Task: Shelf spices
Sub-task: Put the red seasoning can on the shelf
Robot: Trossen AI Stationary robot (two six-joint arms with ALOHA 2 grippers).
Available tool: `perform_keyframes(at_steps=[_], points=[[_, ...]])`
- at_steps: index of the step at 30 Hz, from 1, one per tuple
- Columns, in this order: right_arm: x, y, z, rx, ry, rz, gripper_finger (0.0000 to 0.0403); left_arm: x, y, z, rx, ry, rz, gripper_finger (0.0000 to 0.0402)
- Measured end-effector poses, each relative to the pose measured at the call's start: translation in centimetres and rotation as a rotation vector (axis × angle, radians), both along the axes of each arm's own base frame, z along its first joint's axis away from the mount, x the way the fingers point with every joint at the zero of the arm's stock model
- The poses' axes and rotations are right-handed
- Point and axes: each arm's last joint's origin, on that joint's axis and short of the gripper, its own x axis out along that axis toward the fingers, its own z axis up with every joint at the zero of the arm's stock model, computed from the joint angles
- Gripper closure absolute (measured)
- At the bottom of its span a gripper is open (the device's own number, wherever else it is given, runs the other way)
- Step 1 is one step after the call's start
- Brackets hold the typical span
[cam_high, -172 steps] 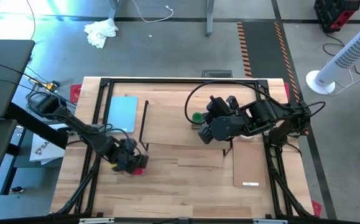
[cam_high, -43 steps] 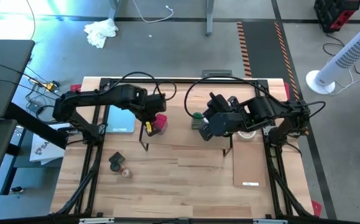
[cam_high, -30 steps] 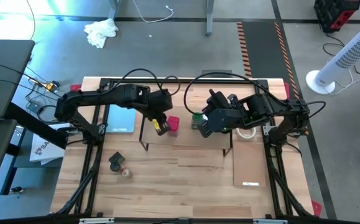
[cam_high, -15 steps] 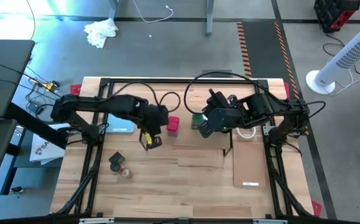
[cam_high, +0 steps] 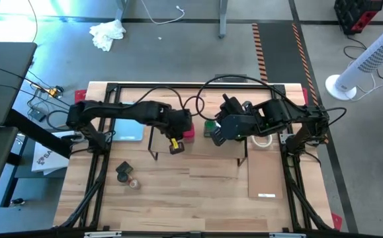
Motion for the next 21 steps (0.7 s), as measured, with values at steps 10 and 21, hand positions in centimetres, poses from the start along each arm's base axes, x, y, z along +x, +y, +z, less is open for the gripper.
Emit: perform_keyframes(at_steps=[10,21], points=[[0.0,0.0,0.0,0.002,0.0,0.001,0.0403,0.6,1.1,-0.2,0.069,-0.029,0.004,0.0401],[0.0,0.0,0.0,0.004,0.0,0.001,0.0403,0.9,2.4,0.1,0.16,-0.064,-0.036,0.0401]])
